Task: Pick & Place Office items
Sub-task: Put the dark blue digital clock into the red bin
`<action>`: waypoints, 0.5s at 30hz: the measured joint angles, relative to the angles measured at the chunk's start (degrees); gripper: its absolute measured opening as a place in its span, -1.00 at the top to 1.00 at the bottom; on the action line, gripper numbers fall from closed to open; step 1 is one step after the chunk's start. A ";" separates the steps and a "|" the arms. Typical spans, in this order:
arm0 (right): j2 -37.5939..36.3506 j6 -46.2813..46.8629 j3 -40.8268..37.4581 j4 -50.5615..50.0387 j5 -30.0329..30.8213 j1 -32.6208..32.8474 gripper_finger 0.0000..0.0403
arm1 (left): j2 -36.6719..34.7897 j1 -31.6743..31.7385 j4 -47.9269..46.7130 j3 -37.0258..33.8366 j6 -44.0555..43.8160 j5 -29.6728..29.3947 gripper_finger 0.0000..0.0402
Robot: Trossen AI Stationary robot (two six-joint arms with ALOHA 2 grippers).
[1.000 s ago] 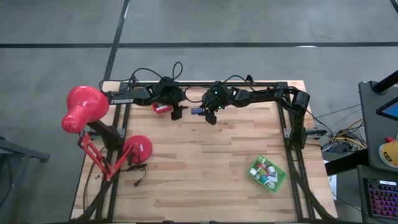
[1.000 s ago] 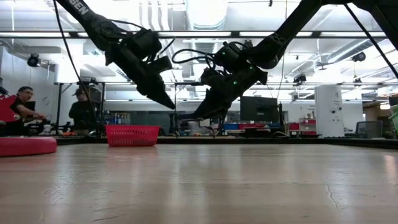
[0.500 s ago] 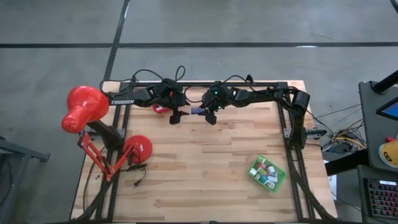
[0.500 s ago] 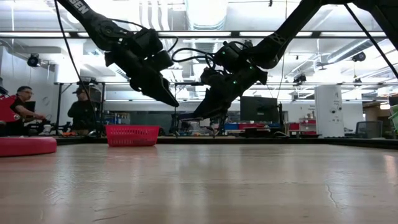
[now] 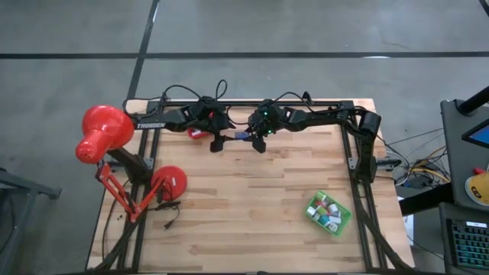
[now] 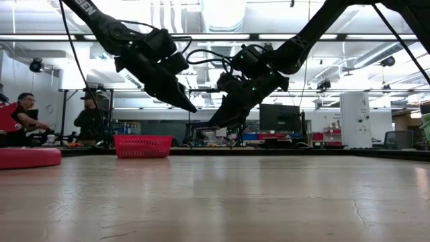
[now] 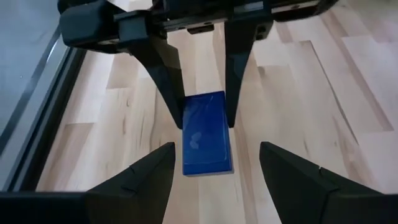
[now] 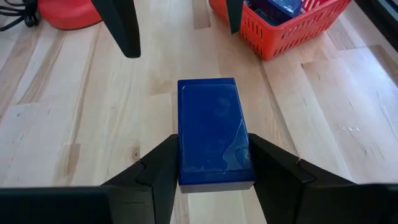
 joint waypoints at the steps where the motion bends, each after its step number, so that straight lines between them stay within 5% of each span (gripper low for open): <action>1: 0.00 0.00 0.00 0.01 -0.01 0.00 0.15 | 0.00 0.00 0.17 0.00 -0.25 -0.01 -0.18; 15: 0.00 0.00 0.00 -0.09 0.01 0.00 0.14 | 4.54 -0.11 3.07 0.00 -0.61 1.28 -0.18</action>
